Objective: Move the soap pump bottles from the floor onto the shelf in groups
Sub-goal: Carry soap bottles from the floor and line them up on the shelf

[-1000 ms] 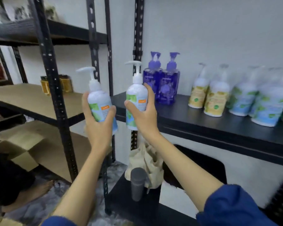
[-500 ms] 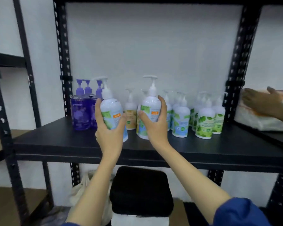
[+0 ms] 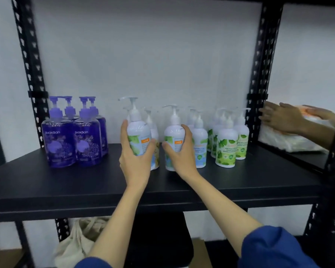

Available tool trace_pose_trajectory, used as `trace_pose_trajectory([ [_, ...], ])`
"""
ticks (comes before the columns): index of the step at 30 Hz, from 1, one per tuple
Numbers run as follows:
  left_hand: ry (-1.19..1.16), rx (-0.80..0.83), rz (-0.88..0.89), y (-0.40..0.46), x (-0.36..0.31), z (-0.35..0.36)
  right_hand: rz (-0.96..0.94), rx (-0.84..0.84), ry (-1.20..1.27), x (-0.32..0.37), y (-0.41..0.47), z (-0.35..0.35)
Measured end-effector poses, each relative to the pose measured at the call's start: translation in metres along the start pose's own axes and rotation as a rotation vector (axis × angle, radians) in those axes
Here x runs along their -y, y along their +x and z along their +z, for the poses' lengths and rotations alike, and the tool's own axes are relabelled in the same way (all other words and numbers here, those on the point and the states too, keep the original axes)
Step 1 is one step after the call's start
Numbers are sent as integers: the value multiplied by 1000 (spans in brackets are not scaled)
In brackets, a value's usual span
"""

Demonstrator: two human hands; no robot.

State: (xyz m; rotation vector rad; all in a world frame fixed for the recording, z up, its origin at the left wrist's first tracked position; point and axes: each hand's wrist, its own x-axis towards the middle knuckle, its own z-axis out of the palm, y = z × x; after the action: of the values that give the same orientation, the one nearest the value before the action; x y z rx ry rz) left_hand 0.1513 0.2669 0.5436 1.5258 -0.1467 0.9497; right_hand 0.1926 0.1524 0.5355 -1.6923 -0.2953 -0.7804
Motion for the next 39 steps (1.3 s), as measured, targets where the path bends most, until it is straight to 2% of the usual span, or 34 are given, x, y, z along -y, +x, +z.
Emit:
trace_pose_trajectory([
  [8, 6, 31, 24, 3, 5, 1, 36, 54, -96, -10, 5, 2],
  [13, 18, 41, 19, 5, 9, 0, 82, 13, -92, -7, 2, 2],
  [21, 5, 35, 27, 6, 11, 1, -68, -96, -395, 3, -4, -5],
  [26, -5, 32, 22, 7, 13, 2, -58, -93, -367, 4, -5, -7],
  [31, 2, 40, 37, 8, 15, 2, -44, -22, -392, 1, -4, -5],
  [39, 7, 52, 42, 9, 17, 3, -146, -76, -598, 5, -4, -1],
])
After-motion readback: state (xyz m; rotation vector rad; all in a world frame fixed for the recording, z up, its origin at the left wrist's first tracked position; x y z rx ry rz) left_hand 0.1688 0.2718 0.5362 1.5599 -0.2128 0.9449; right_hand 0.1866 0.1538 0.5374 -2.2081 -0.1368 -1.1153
